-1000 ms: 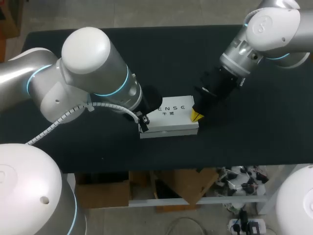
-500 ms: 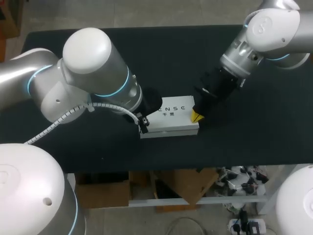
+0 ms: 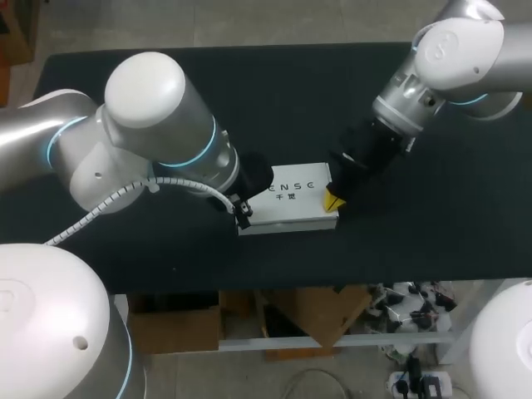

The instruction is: Assemble the packaging by folding the flat box into shape, placing the metal phone stand inside, and closing the box properly

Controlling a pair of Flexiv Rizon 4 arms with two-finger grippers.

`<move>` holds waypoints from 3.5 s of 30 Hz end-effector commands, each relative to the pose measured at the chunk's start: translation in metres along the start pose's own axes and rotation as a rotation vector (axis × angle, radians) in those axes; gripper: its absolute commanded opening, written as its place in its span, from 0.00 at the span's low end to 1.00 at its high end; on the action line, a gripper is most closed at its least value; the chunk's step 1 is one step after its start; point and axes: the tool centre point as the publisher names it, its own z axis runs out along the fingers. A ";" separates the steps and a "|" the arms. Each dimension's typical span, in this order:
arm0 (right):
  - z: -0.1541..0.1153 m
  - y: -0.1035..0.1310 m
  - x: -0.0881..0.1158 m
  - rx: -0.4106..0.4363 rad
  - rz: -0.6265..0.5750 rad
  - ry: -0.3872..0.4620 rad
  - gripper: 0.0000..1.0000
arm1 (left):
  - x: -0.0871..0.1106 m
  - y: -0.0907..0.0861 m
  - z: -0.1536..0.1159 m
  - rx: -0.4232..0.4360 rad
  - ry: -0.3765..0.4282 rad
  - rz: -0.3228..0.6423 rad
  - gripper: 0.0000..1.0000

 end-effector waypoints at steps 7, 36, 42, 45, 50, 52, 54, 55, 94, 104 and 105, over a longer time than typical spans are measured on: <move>0.009 0.009 -0.011 0.025 0.009 0.017 0.00 | 0.003 0.001 0.010 -0.004 0.009 -0.009 0.00; 0.006 0.008 -0.003 0.011 -0.010 0.014 0.00 | -0.003 -0.003 0.010 0.031 0.014 -0.010 0.00; 0.010 0.008 -0.008 0.020 -0.003 0.025 0.00 | -0.001 0.001 0.013 0.031 0.026 -0.023 0.00; 0.006 0.005 -0.005 0.011 -0.009 0.030 0.00 | -0.001 0.001 0.008 0.040 0.021 -0.034 0.00; -0.008 -0.007 0.005 -0.032 -0.048 0.036 0.07 | 0.000 -0.007 -0.014 0.056 -0.011 -0.042 0.00; -0.014 -0.012 0.008 -0.058 -0.074 0.043 0.23 | 0.001 -0.011 -0.022 0.054 -0.017 -0.063 0.00; -0.022 -0.015 0.009 -0.081 -0.096 0.057 0.24 | 0.002 -0.016 -0.028 0.054 -0.015 -0.088 0.03; -0.025 -0.017 0.009 -0.091 -0.106 0.063 0.25 | 0.003 -0.018 -0.031 0.049 -0.014 -0.106 0.07; -0.142 -0.070 -0.049 -0.468 -0.917 -0.024 1.00 | 0.108 -0.031 -0.064 -0.197 0.158 -0.782 1.00; -0.142 -0.070 -0.049 -0.468 -0.917 -0.024 1.00 | 0.108 -0.031 -0.064 -0.197 0.158 -0.782 1.00; -0.142 -0.070 -0.049 -0.468 -0.917 -0.024 1.00 | 0.108 -0.031 -0.064 -0.197 0.158 -0.782 1.00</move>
